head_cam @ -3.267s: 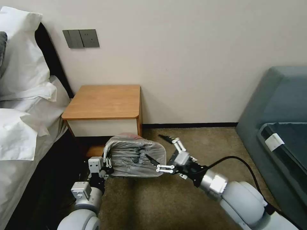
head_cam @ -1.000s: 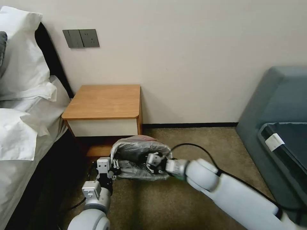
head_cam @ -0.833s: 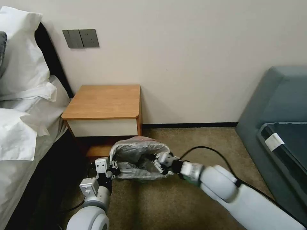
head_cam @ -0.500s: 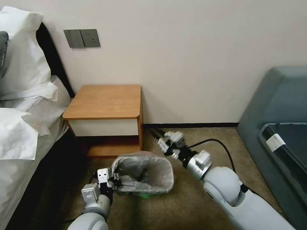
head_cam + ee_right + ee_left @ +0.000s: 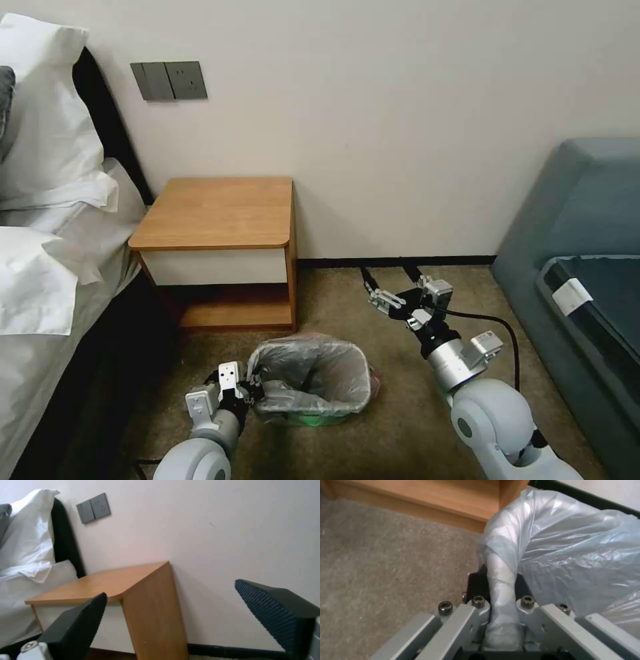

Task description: Pick up the garbage bag from the table and place it over the trash can.

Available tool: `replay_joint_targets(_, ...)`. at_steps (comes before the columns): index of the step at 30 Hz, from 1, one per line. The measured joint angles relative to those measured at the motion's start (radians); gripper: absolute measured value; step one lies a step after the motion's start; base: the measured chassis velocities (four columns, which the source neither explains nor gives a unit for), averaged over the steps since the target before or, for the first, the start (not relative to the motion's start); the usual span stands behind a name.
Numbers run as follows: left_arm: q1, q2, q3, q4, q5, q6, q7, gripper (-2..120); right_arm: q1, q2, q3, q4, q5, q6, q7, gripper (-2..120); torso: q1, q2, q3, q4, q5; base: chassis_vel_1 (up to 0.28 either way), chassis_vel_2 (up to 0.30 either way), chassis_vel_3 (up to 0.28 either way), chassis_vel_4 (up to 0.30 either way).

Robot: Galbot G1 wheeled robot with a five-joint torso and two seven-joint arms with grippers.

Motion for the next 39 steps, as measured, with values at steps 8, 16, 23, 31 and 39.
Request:
replay_joint_targets(8, 0.004, -0.015, 0.002, -0.030, -0.026, 0.000, -0.042, 25, -0.011, 0.024, -0.016, -0.015, -0.021, 0.011, -0.025, 100, 0.000, 0.000, 0.000, -0.0001, 0.0001, 0.000, 0.000, 0.000, 0.000)
replay_joint_targets(16, 0.010, -0.003, -0.003, -0.053, -0.014, -0.010, -0.032, 55, -0.010, 0.038, -0.025, -0.031, -0.039, 0.023, -0.036, 100, 0.000, 0.000, 0.000, 0.0000, 0.0000, 0.000, 0.000, 0.000, 0.000)
replay_joint_targets(23, 0.014, 0.014, -0.004, -0.067, 0.012, -0.007, -0.016, 80, -0.020, 0.066, -0.023, -0.044, -0.068, 0.044, -0.037, 100, 0.000, 0.000, 0.000, 0.0000, -0.0001, 0.000, 0.000, 0.000, 0.000)
replay_joint_targets(31, 0.034, 0.042, -0.004, -0.072, 0.071, -0.156, 0.065, 100, -0.043, 0.094, -0.046, -0.065, -0.129, 0.078, -0.048, 100, 0.000, 0.000, 0.000, 0.0000, 0.0000, 0.000, 0.000, 0.000, 0.000)
replay_joint_targets(39, 0.004, 0.036, -0.036, 0.094, 0.317, -0.668, 0.134, 100, -0.105, 0.177, -0.055, -0.101, -0.364, 0.161, 0.061, 100, 0.000, 0.000, 0.000, 0.0000, -0.0002, 0.000, 0.000, 0.000, 0.000)
